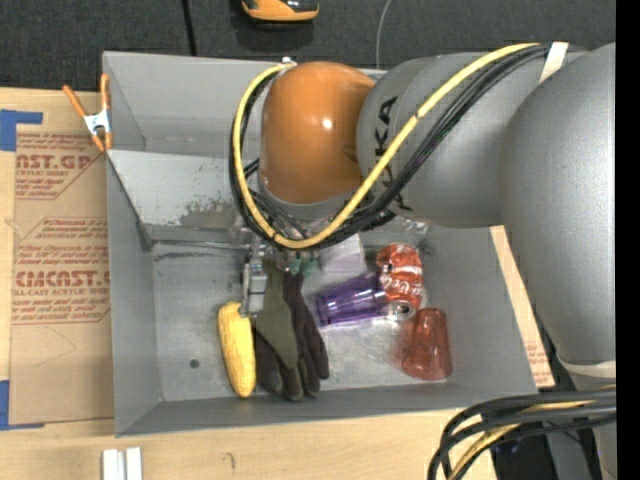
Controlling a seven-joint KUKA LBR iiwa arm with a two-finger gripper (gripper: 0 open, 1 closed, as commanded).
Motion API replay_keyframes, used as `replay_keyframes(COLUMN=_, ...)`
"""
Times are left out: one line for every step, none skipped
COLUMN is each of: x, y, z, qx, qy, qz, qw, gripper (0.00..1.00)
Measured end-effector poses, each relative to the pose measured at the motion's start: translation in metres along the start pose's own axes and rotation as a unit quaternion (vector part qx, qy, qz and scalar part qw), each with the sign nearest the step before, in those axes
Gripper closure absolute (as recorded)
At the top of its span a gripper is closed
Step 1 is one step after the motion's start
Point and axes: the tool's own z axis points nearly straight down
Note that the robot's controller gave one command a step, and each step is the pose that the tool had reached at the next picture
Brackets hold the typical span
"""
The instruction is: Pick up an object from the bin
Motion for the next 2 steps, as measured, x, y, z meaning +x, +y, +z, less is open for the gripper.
replay_keyframes(x=-0.001, y=-0.001, z=-0.005, qx=0.000, qy=-0.0030, qz=0.001, qw=1.0000, gripper=0.00)
replay_keyframes(x=0.001, y=-0.021, z=0.030, qx=-0.001, qy=-0.0063, qz=-0.036, qw=0.9993, gripper=0.00)
